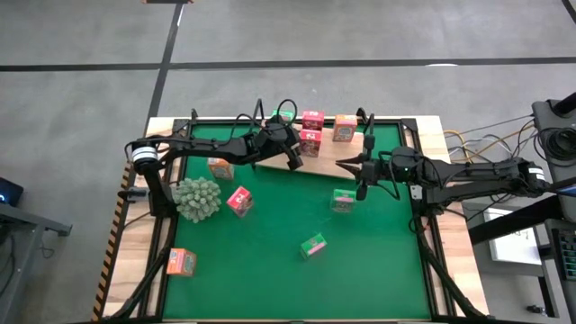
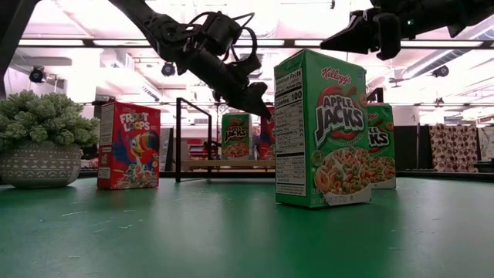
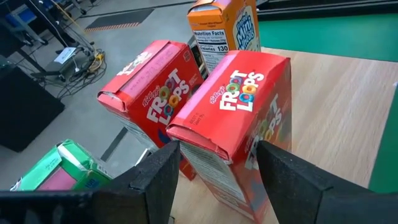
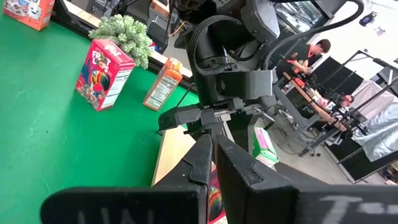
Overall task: Stack cereal on shelf
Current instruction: Put the bottom right red cereal box on the shelf aligned with the other red cereal box, then put the top orange cereal box on the shelf aligned with the other orange cereal box
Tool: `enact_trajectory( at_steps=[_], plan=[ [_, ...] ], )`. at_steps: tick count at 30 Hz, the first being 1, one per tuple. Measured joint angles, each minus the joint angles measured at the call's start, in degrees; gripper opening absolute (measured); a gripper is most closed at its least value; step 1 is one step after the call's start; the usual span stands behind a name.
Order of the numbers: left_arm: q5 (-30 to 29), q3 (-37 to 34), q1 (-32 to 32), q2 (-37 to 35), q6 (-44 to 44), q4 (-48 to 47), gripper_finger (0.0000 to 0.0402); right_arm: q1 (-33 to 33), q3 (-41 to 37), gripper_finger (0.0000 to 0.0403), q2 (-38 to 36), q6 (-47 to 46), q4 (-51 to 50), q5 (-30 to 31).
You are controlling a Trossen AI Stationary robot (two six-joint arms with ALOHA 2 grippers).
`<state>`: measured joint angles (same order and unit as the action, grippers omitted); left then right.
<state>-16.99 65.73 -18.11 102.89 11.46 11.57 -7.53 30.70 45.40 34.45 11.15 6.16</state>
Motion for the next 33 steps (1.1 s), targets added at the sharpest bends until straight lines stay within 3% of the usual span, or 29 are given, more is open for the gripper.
enact_trajectory(
  at_steps=[22, 33],
  plan=[
    [1.5, 0.0, 0.2, -0.6, -1.7, -1.8, 0.0198, 0.0, 0.0, 0.0013, 0.0, 1.1, 0.3, 0.0],
    [1.3, 0.0, 6.1, -13.7, -6.6, -17.0, 0.0198, 0.0, 0.0, 0.0013, 0.0, 1.1, 0.3, 0.0]
  ],
)
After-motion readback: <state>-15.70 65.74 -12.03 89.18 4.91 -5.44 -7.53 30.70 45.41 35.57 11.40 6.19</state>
